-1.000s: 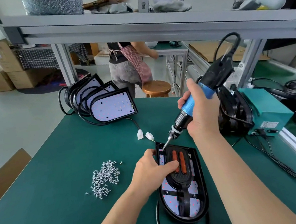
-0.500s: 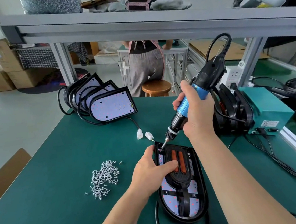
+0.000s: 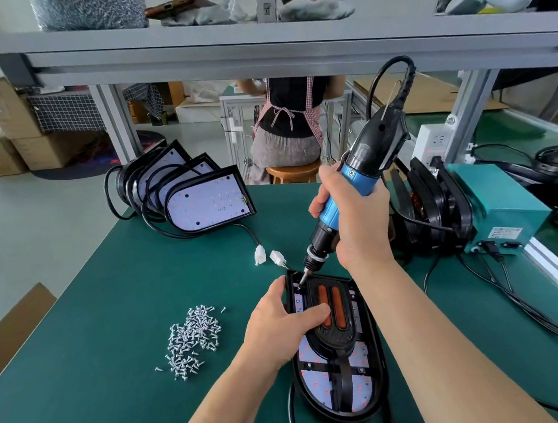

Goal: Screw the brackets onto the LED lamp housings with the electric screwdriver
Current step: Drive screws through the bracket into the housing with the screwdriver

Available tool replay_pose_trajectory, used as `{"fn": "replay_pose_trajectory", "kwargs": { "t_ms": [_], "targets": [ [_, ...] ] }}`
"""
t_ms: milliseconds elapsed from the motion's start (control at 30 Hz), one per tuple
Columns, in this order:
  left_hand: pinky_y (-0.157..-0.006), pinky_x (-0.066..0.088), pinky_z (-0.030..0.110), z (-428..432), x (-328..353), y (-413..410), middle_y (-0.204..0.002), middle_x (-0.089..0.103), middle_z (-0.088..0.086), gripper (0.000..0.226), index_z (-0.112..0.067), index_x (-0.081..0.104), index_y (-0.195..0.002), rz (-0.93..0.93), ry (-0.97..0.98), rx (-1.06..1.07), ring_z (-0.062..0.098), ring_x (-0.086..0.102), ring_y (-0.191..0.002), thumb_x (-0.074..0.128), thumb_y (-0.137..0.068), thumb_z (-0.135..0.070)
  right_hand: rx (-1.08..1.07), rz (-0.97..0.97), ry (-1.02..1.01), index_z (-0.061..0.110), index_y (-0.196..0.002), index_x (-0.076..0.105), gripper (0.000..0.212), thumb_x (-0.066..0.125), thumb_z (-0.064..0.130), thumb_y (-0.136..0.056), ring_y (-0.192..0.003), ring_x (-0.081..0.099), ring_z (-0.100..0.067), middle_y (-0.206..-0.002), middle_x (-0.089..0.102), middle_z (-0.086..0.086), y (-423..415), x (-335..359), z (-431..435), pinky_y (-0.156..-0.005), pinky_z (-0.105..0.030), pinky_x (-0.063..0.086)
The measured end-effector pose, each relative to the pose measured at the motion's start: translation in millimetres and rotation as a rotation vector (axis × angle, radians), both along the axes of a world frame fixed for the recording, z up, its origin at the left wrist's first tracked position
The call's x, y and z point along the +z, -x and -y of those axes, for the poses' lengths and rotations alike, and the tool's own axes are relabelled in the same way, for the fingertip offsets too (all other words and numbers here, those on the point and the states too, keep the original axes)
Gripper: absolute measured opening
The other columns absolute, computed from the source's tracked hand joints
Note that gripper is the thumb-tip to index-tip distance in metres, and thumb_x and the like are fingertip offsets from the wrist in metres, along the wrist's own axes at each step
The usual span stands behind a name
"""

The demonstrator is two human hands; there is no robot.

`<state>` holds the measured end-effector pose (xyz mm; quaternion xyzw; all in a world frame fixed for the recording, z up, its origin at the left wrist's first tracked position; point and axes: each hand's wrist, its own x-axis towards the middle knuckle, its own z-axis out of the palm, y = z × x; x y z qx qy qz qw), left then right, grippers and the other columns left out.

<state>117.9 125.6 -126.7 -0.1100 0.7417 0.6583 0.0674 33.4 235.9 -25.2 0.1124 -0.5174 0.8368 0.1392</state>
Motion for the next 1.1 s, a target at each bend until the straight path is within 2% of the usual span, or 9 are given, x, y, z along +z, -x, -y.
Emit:
{"fn": "replay_pose_trajectory", "kwargs": {
  "t_ms": [167,367,467,567,700,833,933,1100],
  "targets": [
    [-0.099,0.054,0.047,2,-4,3,-0.110,0.076,-0.002,0.081,-0.026,0.056,-0.132,-0.005,-0.033,0.011,0.024,0.072,-0.104,0.084,-0.058,-0.044,0.005,-0.060,-0.065,0.017,-0.063,0.050,0.025,0.064,0.008,-0.081,-0.044,0.046,-0.021,-0.047,0.048,0.000,-2,3,9,-0.055,-0.030,0.046],
    [-0.095,0.056,0.048,4,-11,4,-0.101,0.078,-0.005,0.056,-0.033,0.065,-0.114,-0.007,-0.029,-0.018,0.022,0.075,-0.096,0.083,-0.062,-0.042,0.085,-0.048,-0.077,0.028,-0.053,0.054,0.035,0.062,0.007,-0.080,-0.046,0.043,-0.023,-0.046,0.048,-0.002,1,-1,10,-0.055,-0.029,0.042],
    [-0.095,0.056,0.048,4,-10,4,-0.098,0.079,-0.004,0.052,-0.033,0.066,-0.110,-0.012,-0.027,-0.020,0.021,0.075,-0.094,0.082,-0.061,-0.042,0.157,-0.075,-0.129,0.027,-0.062,0.058,0.027,0.064,0.008,-0.080,-0.046,0.046,-0.023,-0.049,0.049,-0.004,0,0,12,-0.056,-0.028,0.043],
    [-0.096,0.056,0.047,3,-8,3,-0.101,0.078,-0.008,0.058,-0.033,0.064,-0.114,-0.024,-0.003,-0.012,0.019,0.074,-0.097,0.082,-0.060,-0.045,0.201,-0.118,-0.177,0.012,-0.081,0.061,0.007,0.068,0.010,-0.080,-0.048,0.050,-0.022,-0.051,0.052,-0.007,-6,2,14,-0.060,-0.028,0.047],
    [-0.096,0.056,0.045,3,-4,2,-0.099,0.078,-0.011,0.062,-0.035,0.063,-0.115,-0.033,0.024,-0.003,0.016,0.074,-0.097,0.081,-0.057,-0.048,0.228,-0.156,-0.148,0.011,-0.081,0.064,0.006,0.069,0.008,-0.081,-0.048,0.052,-0.021,-0.053,0.053,-0.010,-16,17,5,-0.058,-0.027,0.049],
    [-0.096,0.056,0.044,4,1,2,-0.098,0.078,-0.013,0.064,-0.033,0.063,-0.113,-0.037,0.059,-0.006,0.014,0.074,-0.095,0.081,-0.054,-0.051,0.128,-0.199,0.013,0.016,-0.082,0.063,0.012,0.070,0.006,-0.083,-0.048,0.052,-0.018,-0.058,0.054,-0.003,-18,54,-22,-0.054,-0.027,0.048],
    [-0.098,0.054,0.043,5,4,0,-0.098,0.077,-0.013,0.070,-0.032,0.063,-0.116,-0.038,0.088,-0.004,0.014,0.073,-0.097,0.080,-0.052,-0.054,-0.003,-0.120,0.084,0.018,-0.080,0.060,0.014,0.074,0.015,-0.083,-0.048,0.055,-0.017,-0.059,0.057,0.000,-21,65,-54,-0.053,-0.027,0.048],
    [-0.100,0.053,0.043,5,7,-2,-0.103,0.077,-0.012,0.071,-0.030,0.062,-0.120,-0.030,0.088,-0.004,0.014,0.072,-0.101,0.081,-0.055,-0.052,-0.203,0.176,0.096,0.012,-0.088,0.053,0.025,0.077,0.016,-0.085,-0.046,0.053,-0.016,-0.057,0.054,0.000,-29,29,-104,-0.051,-0.027,0.046]
  ]
}}
